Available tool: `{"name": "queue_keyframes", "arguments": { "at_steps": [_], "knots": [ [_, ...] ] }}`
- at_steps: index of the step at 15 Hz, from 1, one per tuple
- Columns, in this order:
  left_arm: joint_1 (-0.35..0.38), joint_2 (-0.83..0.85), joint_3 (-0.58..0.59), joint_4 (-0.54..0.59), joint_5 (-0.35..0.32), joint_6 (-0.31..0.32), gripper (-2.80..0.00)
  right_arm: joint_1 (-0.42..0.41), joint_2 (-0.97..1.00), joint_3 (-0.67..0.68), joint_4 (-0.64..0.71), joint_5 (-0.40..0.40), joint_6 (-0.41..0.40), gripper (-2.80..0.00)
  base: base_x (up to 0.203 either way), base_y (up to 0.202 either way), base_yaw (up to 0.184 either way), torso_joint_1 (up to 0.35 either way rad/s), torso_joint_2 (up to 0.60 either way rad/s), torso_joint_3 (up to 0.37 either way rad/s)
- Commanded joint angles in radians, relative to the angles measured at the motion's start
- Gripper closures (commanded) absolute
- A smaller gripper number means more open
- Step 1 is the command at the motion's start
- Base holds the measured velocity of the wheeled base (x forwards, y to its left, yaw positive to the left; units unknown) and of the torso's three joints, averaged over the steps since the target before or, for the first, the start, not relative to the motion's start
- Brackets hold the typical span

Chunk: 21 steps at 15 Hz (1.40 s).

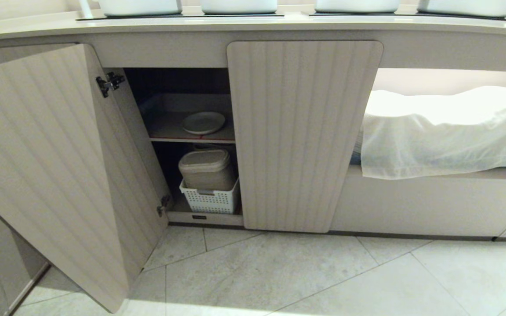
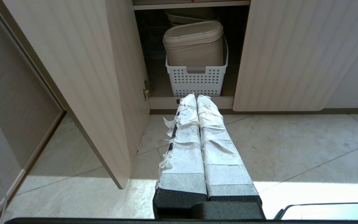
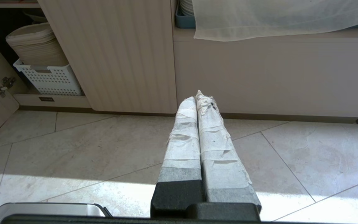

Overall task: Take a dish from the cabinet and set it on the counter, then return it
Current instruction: Close the cabinet door

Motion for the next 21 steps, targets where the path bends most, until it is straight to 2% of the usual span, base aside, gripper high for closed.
{"name": "queue_keyframes", "arguments": {
  "at_steps": [1, 21],
  "knots": [
    [0.0, 0.001, 0.0, 0.0, 0.0, 0.0, 0.0, 0.0, 0.001, 0.0, 0.0, 0.0, 0.0, 0.0, 0.0, 0.0, 0.0, 0.0, 0.0, 0.0],
    [0.0, 0.001, 0.0, 0.0, 0.003, -0.02, 0.0, 0.0, 0.0, 0.0, 0.0, 0.0, 0.0, 0.0, 0.0, 0.0, 0.0, 0.0, 0.0, 0.0]
  ]
}}
